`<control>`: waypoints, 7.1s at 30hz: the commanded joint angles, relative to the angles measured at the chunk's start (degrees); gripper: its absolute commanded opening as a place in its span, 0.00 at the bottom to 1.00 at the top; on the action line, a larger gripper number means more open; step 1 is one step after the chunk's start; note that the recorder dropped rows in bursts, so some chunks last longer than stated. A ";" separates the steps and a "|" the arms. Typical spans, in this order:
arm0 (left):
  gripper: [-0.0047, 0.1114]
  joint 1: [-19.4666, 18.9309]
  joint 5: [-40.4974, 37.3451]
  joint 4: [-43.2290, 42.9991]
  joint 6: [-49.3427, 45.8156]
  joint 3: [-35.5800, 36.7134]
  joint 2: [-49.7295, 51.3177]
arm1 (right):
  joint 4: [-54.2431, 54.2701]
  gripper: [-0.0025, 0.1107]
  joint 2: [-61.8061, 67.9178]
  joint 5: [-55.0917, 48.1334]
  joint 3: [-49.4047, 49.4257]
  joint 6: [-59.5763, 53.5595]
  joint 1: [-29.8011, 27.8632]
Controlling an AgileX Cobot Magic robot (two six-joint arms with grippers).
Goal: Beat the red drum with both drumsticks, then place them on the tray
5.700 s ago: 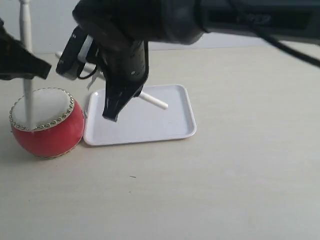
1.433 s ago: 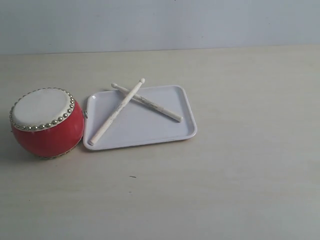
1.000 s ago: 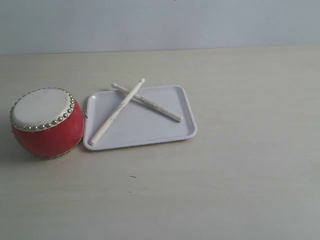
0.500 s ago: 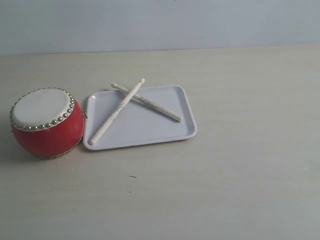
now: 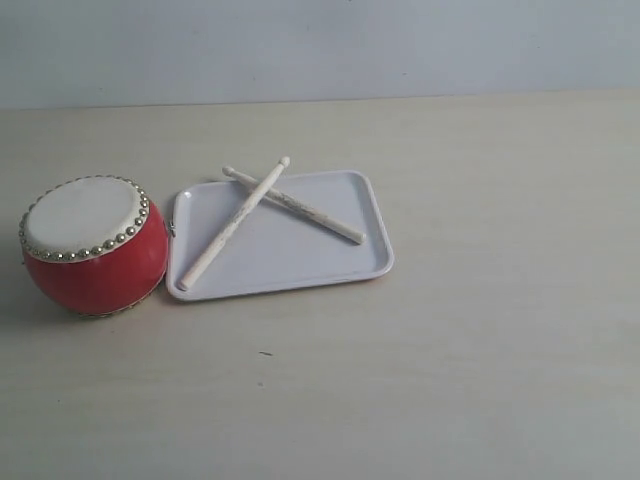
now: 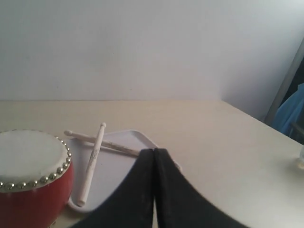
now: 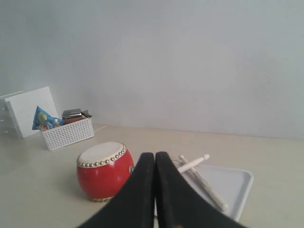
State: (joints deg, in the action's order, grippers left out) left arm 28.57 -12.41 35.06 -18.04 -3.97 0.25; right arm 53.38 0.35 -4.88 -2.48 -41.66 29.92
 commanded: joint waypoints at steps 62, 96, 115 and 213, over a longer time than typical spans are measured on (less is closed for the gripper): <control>0.05 -6.70 -7.39 -24.17 21.67 3.97 -0.25 | 0.29 0.02 -0.35 -1.45 2.48 -1.74 0.06; 0.05 -23.43 -8.29 -24.16 13.66 3.97 -0.25 | 0.29 0.02 -0.35 -1.45 2.48 -1.74 0.06; 0.05 -28.28 -8.51 -24.24 13.66 3.97 -0.25 | 0.29 0.02 -0.35 -1.45 2.48 -1.74 0.06; 0.05 -28.28 -8.51 -24.24 13.66 3.97 -0.25 | -52.86 0.02 -0.35 -11.41 2.48 46.24 -28.10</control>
State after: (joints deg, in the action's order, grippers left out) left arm 0.37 -21.00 10.51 -4.29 -0.18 0.25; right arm 0.85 0.35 -16.35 -0.25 4.64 2.22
